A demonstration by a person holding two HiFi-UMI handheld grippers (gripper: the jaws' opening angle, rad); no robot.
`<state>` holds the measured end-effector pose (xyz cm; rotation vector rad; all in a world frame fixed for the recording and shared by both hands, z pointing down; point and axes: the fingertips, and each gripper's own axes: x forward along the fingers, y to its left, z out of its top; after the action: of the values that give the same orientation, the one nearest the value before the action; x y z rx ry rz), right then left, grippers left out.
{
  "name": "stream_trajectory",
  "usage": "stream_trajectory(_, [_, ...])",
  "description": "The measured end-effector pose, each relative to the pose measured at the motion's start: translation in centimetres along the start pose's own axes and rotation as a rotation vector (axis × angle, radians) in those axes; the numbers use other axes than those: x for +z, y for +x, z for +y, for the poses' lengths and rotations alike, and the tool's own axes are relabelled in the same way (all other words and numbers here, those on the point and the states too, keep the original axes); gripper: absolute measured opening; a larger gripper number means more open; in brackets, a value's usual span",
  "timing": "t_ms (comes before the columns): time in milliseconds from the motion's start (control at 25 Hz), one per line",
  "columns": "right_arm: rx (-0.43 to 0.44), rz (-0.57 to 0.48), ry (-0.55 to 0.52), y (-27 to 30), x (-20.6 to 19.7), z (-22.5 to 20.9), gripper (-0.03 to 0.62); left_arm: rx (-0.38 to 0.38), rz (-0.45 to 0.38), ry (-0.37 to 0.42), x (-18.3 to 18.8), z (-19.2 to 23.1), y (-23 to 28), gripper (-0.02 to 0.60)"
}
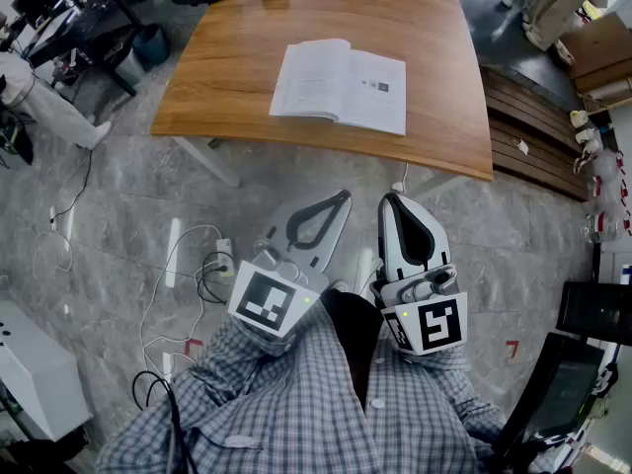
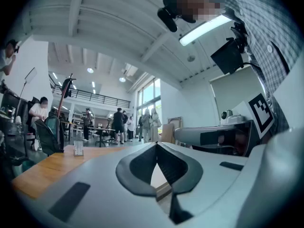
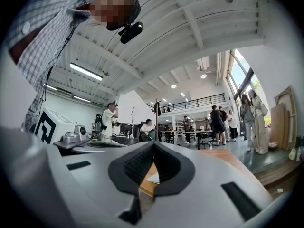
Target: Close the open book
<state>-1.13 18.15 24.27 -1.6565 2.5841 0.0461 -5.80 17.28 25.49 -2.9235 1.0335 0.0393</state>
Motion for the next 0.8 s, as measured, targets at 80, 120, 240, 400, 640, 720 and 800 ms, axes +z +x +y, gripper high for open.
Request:
stream_trajectory(80, [0.002, 0.001, -0.002, 0.2, 0.0, 0.0, 0.02, 0.0, 0.002, 0.003, 0.0, 0.1, 0.0, 0.009])
stream_trajectory(120, [0.002, 0.001, -0.002, 0.2, 0.0, 0.0, 0.02, -0.001, 0.005, 0.005, 0.0, 0.2, 0.0, 0.009])
stream_trajectory(240, [-0.005, 0.001, -0.002, 0.2, -0.2, -0.1, 0.02, -0.002, 0.007, 0.009, -0.2, 0.1, 0.1, 0.009])
stream_trajectory(400, [-0.039, -0.01, 0.005, -0.1, 0.0, -0.7, 0.02, -0.001, 0.01, 0.004, -0.3, 0.1, -0.1, 0.009])
stream_trajectory(640, [-0.08, -0.002, 0.013, -0.5, -0.2, -1.1, 0.02, -0.002, 0.02, 0.005, -0.3, 0.5, -0.8, 0.009])
stream_trajectory(720, [-0.09, 0.004, 0.012, -0.5, -0.4, -1.1, 0.02, -0.002, 0.019, 0.005, -0.4, 0.7, -0.9, 0.009])
stream_trajectory(800, [-0.096, 0.008, 0.014, -0.5, -0.5, -1.0, 0.02, 0.004, 0.018, -0.004, -0.4, 1.2, -1.2, 0.009])
